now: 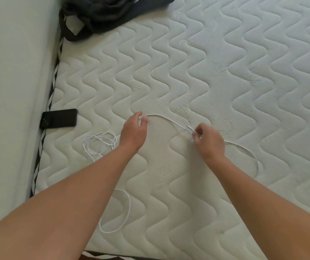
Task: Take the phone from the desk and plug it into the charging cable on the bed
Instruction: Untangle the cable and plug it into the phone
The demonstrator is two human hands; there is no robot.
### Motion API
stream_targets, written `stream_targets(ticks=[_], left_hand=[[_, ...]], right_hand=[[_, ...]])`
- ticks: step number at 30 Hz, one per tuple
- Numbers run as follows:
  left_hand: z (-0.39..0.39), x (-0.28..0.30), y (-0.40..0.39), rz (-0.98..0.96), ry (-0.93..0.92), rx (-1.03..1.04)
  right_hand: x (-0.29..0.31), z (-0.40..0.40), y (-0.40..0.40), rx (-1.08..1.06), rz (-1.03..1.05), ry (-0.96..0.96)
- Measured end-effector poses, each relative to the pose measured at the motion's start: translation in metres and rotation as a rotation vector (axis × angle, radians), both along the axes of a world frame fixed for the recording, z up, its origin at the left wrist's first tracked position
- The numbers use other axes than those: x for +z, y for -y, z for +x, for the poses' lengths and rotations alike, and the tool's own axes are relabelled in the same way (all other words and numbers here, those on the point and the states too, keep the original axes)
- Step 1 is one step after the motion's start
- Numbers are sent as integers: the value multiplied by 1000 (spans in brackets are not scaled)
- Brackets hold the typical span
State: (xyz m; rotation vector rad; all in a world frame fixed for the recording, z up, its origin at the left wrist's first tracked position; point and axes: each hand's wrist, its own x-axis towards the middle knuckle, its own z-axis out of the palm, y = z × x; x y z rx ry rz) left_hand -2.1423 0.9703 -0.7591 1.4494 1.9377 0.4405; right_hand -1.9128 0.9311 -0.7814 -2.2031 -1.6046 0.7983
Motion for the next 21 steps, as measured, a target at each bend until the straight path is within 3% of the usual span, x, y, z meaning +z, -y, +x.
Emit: stream_targets(ticks=[9, 21], left_hand=[[-88, -3, 8, -17, 20, 95], [-226, -9, 3, 8, 6, 221]], right_hand=[[16, -102, -16, 57, 178, -229], [7, -243, -38, 171, 27, -356]])
